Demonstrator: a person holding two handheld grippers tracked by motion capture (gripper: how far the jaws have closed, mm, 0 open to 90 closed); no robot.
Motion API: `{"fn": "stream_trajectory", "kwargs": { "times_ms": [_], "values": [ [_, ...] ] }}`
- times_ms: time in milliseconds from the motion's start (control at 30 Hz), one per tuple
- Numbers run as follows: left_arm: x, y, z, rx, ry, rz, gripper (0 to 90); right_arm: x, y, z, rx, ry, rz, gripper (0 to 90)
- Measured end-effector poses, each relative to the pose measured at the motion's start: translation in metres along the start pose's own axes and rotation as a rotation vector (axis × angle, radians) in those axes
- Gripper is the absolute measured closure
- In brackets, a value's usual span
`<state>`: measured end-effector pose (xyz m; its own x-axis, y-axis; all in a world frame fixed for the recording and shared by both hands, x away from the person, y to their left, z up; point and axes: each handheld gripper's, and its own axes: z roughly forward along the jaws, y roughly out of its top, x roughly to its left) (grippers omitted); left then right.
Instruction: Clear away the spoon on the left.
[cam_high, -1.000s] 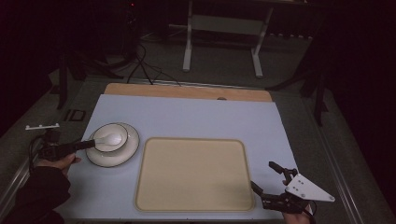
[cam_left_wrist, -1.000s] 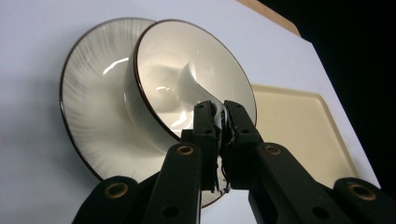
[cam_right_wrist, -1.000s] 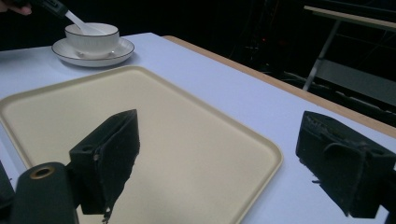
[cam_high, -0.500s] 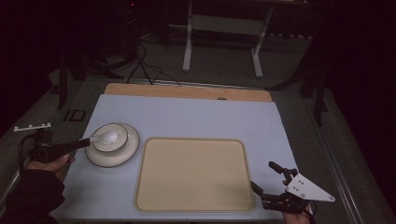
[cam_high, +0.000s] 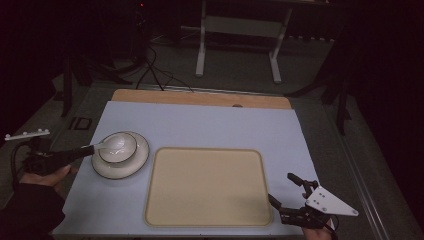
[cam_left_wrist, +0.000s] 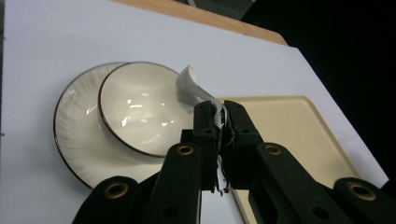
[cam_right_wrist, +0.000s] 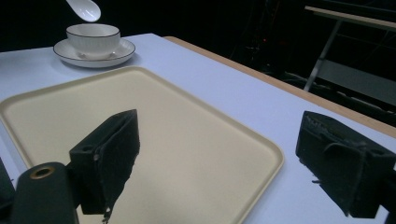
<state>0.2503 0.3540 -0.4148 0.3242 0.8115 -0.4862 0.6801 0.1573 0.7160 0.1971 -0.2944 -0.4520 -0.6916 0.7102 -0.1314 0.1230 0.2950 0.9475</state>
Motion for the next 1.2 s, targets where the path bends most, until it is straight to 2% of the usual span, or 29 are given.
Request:
{"fn": "stream_trajectory", "kwargs": {
  "times_ms": [200,467,567,733,800,1033,1133,1200],
  "values": [
    [-0.014,0.003,-0.003,0.008,-0.021,0.034,85.3,0.000,0.000,0.000,-0.001,0.003,0.002,13.6],
    [-0.029,0.005,-0.001,0.008,-0.024,0.073,85.3,0.000,0.000,0.000,-0.002,0.002,0.000,13.6],
    [-0.040,0.005,0.000,0.015,-0.028,0.100,85.3,0.001,0.000,0.000,-0.001,0.000,-0.004,13.6],
    [-0.053,0.001,0.006,0.011,-0.025,0.141,85.3,0.001,0.000,0.000,0.000,0.001,-0.008,13.6],
    [-0.059,-0.001,0.010,0.012,-0.040,0.146,85.3,0.001,0.000,0.000,-0.002,0.002,-0.006,13.6],
    [-0.078,-0.007,0.023,0.039,-0.062,0.216,85.3,0.001,0.000,-0.001,0.000,0.002,-0.005,13.6],
    [-0.080,-0.012,0.028,0.051,-0.079,0.217,85.3,0.001,0.000,-0.001,-0.002,0.002,-0.002,13.6],
    [-0.083,-0.016,0.031,0.048,-0.075,0.220,85.3,0.001,0.000,-0.001,-0.002,0.003,-0.002,13.6]
  ]
}}
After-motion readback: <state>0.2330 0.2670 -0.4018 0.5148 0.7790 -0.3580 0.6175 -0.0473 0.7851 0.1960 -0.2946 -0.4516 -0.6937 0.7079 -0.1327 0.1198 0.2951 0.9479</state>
